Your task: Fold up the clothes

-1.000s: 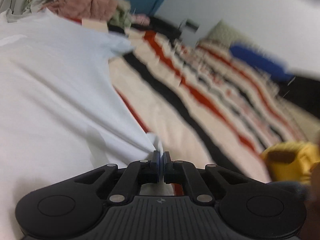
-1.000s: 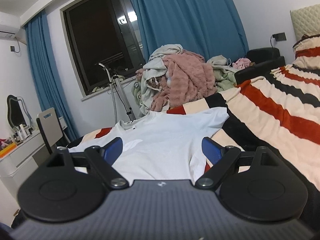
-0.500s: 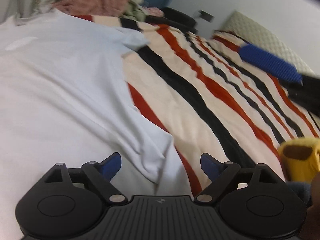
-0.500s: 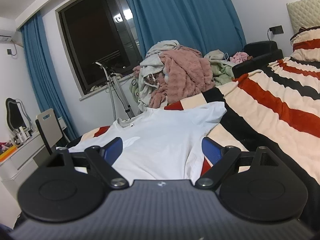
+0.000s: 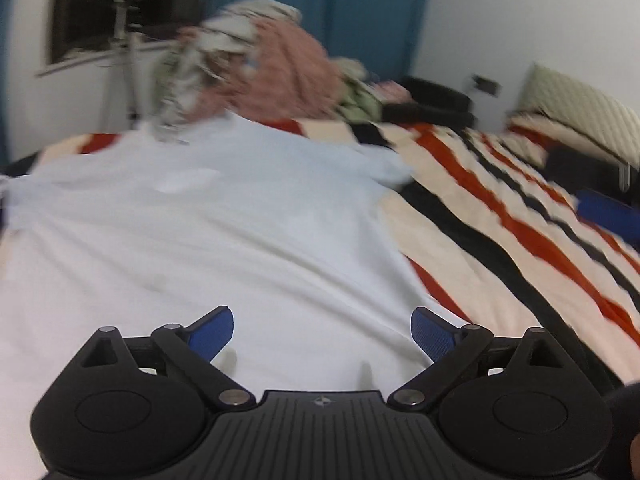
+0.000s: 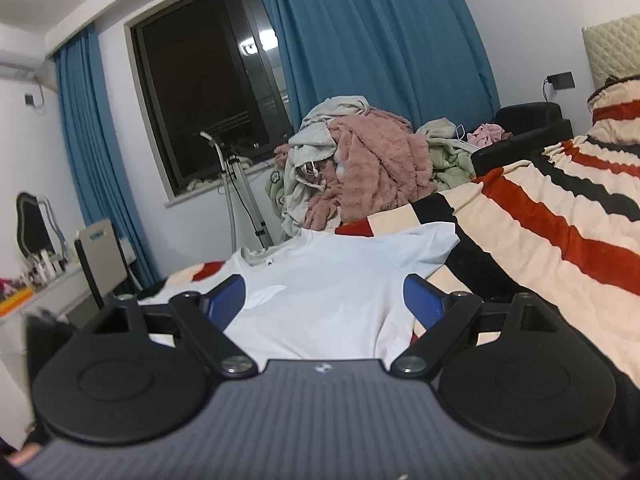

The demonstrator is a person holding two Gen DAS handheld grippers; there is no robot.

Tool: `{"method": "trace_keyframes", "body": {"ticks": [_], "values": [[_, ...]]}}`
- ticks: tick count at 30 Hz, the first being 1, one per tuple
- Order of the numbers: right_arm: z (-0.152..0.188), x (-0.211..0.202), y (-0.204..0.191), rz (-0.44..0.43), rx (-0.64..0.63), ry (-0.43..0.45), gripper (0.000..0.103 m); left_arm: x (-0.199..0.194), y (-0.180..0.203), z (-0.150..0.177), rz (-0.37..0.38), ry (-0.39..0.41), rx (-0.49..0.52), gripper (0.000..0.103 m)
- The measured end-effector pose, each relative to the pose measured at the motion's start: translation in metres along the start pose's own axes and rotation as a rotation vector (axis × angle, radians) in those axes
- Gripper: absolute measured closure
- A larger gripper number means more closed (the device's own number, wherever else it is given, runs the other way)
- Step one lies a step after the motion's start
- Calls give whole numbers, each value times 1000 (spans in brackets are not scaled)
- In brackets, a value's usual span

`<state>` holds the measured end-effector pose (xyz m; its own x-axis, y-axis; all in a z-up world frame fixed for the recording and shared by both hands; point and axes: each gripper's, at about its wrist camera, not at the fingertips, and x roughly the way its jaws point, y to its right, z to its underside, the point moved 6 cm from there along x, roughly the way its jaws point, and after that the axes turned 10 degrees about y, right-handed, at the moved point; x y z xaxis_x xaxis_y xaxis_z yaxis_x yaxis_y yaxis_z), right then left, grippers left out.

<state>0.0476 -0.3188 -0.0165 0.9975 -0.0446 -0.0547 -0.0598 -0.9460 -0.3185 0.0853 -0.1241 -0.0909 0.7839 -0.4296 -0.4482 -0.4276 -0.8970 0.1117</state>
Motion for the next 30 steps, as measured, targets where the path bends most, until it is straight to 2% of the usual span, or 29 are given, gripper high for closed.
{"method": "trace_keyframes", "body": {"ticks": [5,7,9,10,12,16,22,26,28,30], "values": [[8,6,-8,15,-61,-27,16,-32,-36,-21,-67,87,-34,2],[10,8,-10,18,-73,-35,16,-44,-46,-23,-52,121,-33,0],[13,11,-11,18,-82,-44,16,-54,-59,-18,-79,171,-38,0],[14,12,-11,18,-86,-49,16,-57,-65,-17,-116,184,-47,0],[17,16,-12,24,-95,-59,16,-59,-72,-16,-147,191,-54,0],[23,23,-18,37,-131,-79,16,-60,-81,-20,-143,182,-110,0],[26,24,-22,37,-161,-74,16,-60,-79,-21,-144,190,-117,0],[26,33,-11,16,-9,-85,16,-64,-80,-22,-157,207,-130,0],[22,51,-2,5,87,-105,16,-66,-81,-22,-169,209,-137,0],[17,81,12,3,244,-131,16,-67,-84,-21,-179,208,-146,0]]}}
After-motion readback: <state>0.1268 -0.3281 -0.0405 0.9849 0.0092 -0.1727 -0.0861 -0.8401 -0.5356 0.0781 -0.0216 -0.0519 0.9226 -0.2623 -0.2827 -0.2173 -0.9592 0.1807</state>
